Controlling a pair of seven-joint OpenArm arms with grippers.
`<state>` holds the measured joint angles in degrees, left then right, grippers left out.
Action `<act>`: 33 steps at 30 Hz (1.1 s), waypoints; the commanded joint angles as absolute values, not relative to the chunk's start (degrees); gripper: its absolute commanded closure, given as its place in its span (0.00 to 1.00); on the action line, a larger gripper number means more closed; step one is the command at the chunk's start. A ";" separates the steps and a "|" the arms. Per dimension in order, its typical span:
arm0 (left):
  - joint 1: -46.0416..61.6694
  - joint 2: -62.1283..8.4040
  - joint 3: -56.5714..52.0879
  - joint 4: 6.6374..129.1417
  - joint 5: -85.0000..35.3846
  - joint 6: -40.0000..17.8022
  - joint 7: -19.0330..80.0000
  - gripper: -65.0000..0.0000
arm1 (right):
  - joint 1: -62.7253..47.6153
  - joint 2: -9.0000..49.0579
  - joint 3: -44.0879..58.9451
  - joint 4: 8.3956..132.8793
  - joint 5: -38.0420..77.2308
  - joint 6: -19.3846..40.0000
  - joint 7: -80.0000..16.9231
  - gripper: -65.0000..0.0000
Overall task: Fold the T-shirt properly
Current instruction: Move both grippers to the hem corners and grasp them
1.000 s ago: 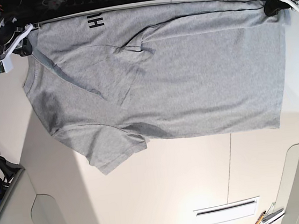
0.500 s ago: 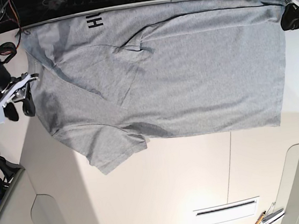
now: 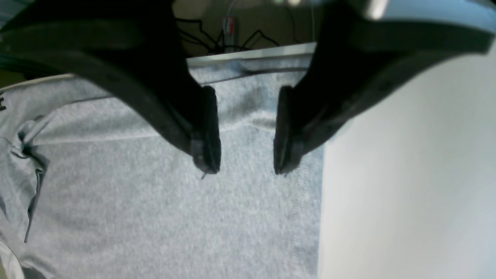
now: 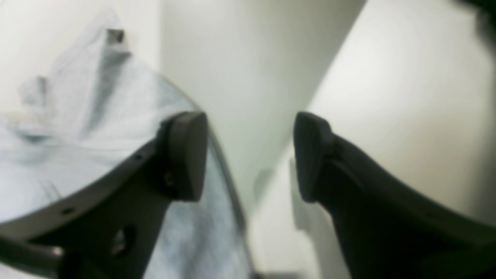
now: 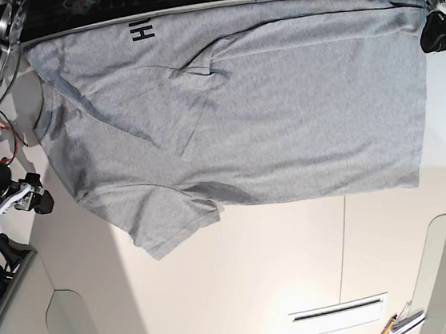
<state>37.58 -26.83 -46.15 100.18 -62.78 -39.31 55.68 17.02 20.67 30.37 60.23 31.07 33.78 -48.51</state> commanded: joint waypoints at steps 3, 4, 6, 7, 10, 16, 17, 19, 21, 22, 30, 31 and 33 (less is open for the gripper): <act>37.26 -27.77 -46.74 101.03 -64.05 -40.00 54.68 0.59 | 20.34 21.98 28.93 54.48 35.51 34.76 -50.28 0.46; 36.93 -27.77 -46.74 101.03 -64.05 -40.00 54.68 0.59 | 20.51 21.85 27.64 53.69 36.49 34.74 -51.09 0.46; 36.14 -27.75 -46.74 101.03 -64.03 -40.00 54.68 0.59 | 20.43 21.69 23.75 53.58 36.84 34.70 -51.75 0.46; 35.94 -27.79 -46.74 101.03 -64.03 -40.00 54.65 0.59 | 20.45 21.74 21.50 53.58 36.73 34.70 -52.14 0.46; 35.38 -27.77 -46.74 101.03 -64.03 -40.00 54.70 0.59 | 20.49 21.74 15.44 53.60 35.57 34.68 -52.31 0.46; 35.09 -27.77 -46.74 101.03 -64.03 -40.00 54.61 0.59 | 20.49 21.74 10.37 53.60 30.52 34.28 -52.31 0.97; 34.74 -27.79 -46.74 101.03 -64.01 -40.00 54.39 0.59 | 20.49 21.78 10.39 53.63 29.67 34.28 -52.31 1.00; 32.84 -27.79 -46.74 100.90 -63.64 -40.00 54.19 0.59 | 20.47 21.74 10.50 53.60 28.40 34.26 -52.12 1.00; 29.36 -27.81 -46.72 100.47 -62.70 -40.00 54.17 0.59 | 20.47 21.76 10.50 53.60 28.45 34.26 -52.10 1.00; 27.29 -27.86 -46.72 99.98 -62.28 -40.00 54.17 0.59 | 20.47 21.76 10.50 53.63 28.47 34.26 -52.10 1.00; 7.40 -32.18 -37.15 84.90 -56.49 -35.57 49.04 0.59 | 20.47 21.74 10.48 53.60 28.49 34.26 -51.22 1.00; 4.16 -32.86 -35.03 81.60 -55.75 -35.20 48.73 0.59 | 20.47 21.74 10.48 53.63 28.49 34.26 -51.22 1.00; -2.57 -34.06 -30.94 74.30 -54.57 -35.09 48.34 0.59 | 20.47 21.74 10.48 53.60 28.49 34.26 -51.22 1.00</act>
